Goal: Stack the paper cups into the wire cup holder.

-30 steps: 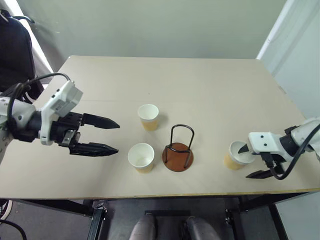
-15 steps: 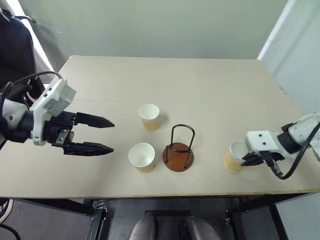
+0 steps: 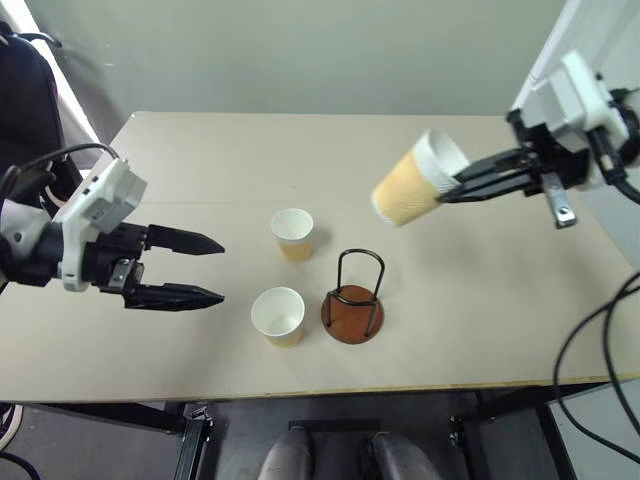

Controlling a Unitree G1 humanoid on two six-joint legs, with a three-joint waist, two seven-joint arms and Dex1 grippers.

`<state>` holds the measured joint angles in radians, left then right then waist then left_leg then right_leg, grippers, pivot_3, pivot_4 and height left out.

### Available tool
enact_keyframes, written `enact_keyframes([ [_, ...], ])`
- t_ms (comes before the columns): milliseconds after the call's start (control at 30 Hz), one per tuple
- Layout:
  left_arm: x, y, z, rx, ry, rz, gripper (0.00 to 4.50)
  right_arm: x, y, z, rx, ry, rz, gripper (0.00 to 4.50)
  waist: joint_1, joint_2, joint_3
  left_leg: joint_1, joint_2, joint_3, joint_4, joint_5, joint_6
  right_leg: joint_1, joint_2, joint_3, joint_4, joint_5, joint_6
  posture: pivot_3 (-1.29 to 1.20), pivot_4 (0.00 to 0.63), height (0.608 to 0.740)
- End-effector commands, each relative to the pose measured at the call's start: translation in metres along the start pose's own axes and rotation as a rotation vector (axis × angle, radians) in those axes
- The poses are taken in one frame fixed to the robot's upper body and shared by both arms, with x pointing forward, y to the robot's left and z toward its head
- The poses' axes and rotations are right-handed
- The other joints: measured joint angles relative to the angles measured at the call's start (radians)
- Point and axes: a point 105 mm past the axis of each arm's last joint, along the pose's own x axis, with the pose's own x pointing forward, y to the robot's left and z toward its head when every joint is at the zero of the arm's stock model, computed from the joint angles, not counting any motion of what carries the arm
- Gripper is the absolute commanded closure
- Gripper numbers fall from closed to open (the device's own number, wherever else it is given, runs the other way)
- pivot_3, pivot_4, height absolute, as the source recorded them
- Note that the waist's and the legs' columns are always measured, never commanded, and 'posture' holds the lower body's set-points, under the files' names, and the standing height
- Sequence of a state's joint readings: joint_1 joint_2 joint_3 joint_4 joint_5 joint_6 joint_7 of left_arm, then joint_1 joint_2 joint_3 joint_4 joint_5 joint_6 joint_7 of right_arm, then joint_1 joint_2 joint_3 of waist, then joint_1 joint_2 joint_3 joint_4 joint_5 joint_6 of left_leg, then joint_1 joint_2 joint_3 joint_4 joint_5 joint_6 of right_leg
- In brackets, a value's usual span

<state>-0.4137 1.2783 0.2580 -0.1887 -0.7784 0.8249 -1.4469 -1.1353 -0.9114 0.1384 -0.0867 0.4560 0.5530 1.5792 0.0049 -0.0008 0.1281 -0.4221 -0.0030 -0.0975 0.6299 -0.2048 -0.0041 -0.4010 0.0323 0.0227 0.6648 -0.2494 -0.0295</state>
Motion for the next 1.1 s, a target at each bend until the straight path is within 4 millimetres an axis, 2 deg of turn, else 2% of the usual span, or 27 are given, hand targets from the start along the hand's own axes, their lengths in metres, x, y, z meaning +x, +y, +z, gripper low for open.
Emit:
enact_keyframes([
  [33, -0.003, -0.002, 0.007, 0.044, -0.007, 0.019, 0.0, 0.019, 0.007, 0.008, -0.033, -0.019, 0.067, 4.49, 0.002, 0.0, 0.0, 0.0, 0.0, 0.0, 0.0, 0.0, 0.0, 0.0, 0.0, 0.0, 0.0, 0.0, 0.0, 0.0, 0.15, 0.74],
  [167, -0.003, -0.004, 0.005, 0.035, -0.004, 0.031, 0.0, 0.048, 0.021, -0.01, -0.052, 0.017, 0.146, 4.49, 0.001, 0.0, 0.0, -0.003, 0.0, 0.0, 0.001, -0.001, -0.001, -0.003, 0.0, 0.0, 0.0, 0.0, 0.0, 0.0, 0.15, 0.74],
  [367, -0.006, -0.008, 0.003, 0.024, -0.003, 0.053, 0.0, 0.052, 0.033, -0.023, -0.032, 0.046, 0.196, 4.49, 0.002, 0.0, 0.0, -0.007, 0.0, 0.0, 0.001, -0.001, -0.001, -0.006, 0.0, 0.0, 0.0, 0.0, 0.0, 0.0, 0.15, 0.74],
  [700, -0.007, -0.011, 0.002, 0.025, -0.002, 0.068, 0.0, 0.063, 0.036, -0.04, -0.029, 0.103, 0.207, 4.49, 0.0, 0.0, 0.0, -0.003, 0.0, 0.0, 0.001, 0.001, -0.003, -0.005, 0.0, 0.0, 0.004, 0.002, -0.004, 0.0, 0.15, 0.74],
  [833, -0.007, -0.012, 0.003, 0.028, -0.001, 0.067, 0.0, 0.064, 0.035, -0.043, -0.026, 0.116, 0.202, 3.61, 0.0, 0.0, 0.0, -0.002, 0.0, 0.001, 0.002, 0.001, -0.003, -0.005, 0.0, 0.0, 0.007, 0.002, -0.005, 0.0, 0.15, 0.74],
  [1100, -0.007, -0.013, 0.007, 0.044, -0.001, 0.045, 0.0, 0.063, 0.027, -0.046, -0.022, 0.131, 0.16, 0.77, 0.001, 0.0, 0.0, -0.002, 0.001, 0.001, 0.002, 0.001, -0.004, -0.007, 0.0, 0.0, 0.01, 0.001, -0.007, 0.0, 0.15, 0.74],
])
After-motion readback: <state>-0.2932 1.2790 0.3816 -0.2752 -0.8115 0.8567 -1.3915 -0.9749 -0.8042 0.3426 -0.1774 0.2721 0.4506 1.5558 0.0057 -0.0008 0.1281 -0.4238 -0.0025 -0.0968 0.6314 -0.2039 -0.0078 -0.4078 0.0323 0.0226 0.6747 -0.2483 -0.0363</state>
